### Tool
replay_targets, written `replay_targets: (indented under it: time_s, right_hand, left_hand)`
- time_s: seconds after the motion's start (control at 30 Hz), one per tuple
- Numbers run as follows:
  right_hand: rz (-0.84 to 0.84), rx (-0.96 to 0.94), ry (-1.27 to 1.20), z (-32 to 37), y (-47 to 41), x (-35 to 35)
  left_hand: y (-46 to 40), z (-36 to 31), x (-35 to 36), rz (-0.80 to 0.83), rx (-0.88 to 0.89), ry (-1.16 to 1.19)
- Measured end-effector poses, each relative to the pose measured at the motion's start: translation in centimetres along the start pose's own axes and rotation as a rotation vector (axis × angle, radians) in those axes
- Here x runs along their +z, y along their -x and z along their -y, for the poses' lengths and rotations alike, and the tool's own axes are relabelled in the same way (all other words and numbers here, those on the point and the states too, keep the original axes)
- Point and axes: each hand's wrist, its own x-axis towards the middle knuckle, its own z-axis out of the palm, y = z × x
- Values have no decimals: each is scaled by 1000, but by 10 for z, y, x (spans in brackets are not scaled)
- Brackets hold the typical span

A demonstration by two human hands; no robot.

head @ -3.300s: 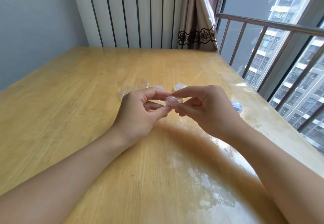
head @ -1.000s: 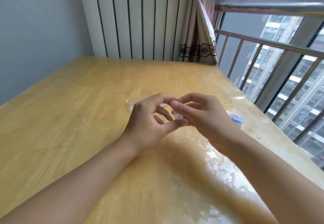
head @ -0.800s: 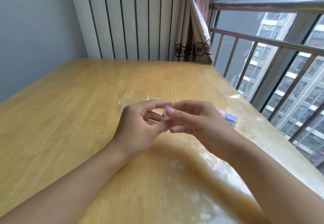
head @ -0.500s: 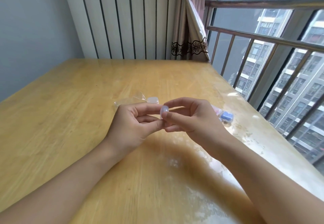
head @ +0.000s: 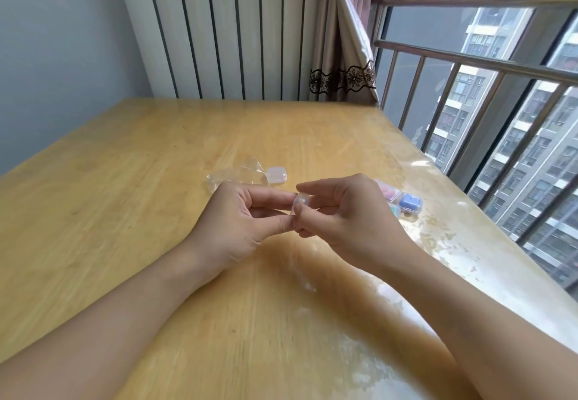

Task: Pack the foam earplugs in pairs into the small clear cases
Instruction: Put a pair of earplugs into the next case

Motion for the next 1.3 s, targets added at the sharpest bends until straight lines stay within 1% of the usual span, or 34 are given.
replay_targets:
  time_s: [0.13, 0.2, 0.27, 0.33, 0.37, 0.5, 0.57, 0.67, 0.73, 0.87, 0.93, 0.97, 1.0, 1.03, 1.1, 1.13, 1.17, 1.2, 1.3]
  right_hand:
    - [39, -2, 31, -5, 0, 0]
    - [42, 14, -8, -9, -1, -1]
    - [96, 47, -111, -10, -3, -6]
    - [159, 65, -230, -8, -7, -13]
    - [151, 67, -256, -7, -10, -17]
    - [-15, 82, -276, -13, -19, -26]
    - [-39, 80, -287, -18, -20, -25]
    - [-40, 49, -219, -23, -21, -21]
    - [-25, 23, -125, -25, -21, -20]
    - [12, -39, 132, -29, -21, -20]
    - [12, -58, 195, -28, -21, -20]
    - [2, -62, 214, -28, -21, -20]
    - [-13, -64, 233, -29, -22, -20]
    - [-33, -66, 251, -29, -22, -20]
    - [-86, -88, 271, -30, -22, -20]
    - [-121, -113, 279, -29, -21, -20]
    - [-147, -151, 290, -26, -19, -19]
    - [-150, -198, 304, -23, -17, -16]
    - [-47, -350, 378, -11, -9, 3]
  left_hand:
    - [-1, 3, -2, 56, 4, -16]
    - [-2, 3, -5, -11, -30, 34]
    - [-3, 0, -7, -88, -73, 121]
    - [-4, -3, -8, -110, -86, 152]
    - [-5, -5, -7, -108, -88, 144]
    - [0, -9, 2, -63, -110, 24]
    - [2, -6, 7, -36, -116, -73]
    - [4, -3, 9, 20, -102, -314]
    - [5, -2, 8, 53, -102, -453]
    - [8, -6, 6, 87, -104, -531]
    - [10, -13, 2, 111, -79, -564]
    - [9, -17, -2, 82, -42, -571]
    - [6, -19, -8, -3, 6, -553]
    - [2, -20, -16, -145, 51, -506]
    - [-10, -18, -39, -499, 82, -402]
    - [-16, -15, -49, -637, 56, -394]
    - [-21, -10, -58, -709, -1, -421]
    - [-24, -4, -64, -717, -77, -469]
    - [-28, 14, -65, -574, -272, -665]
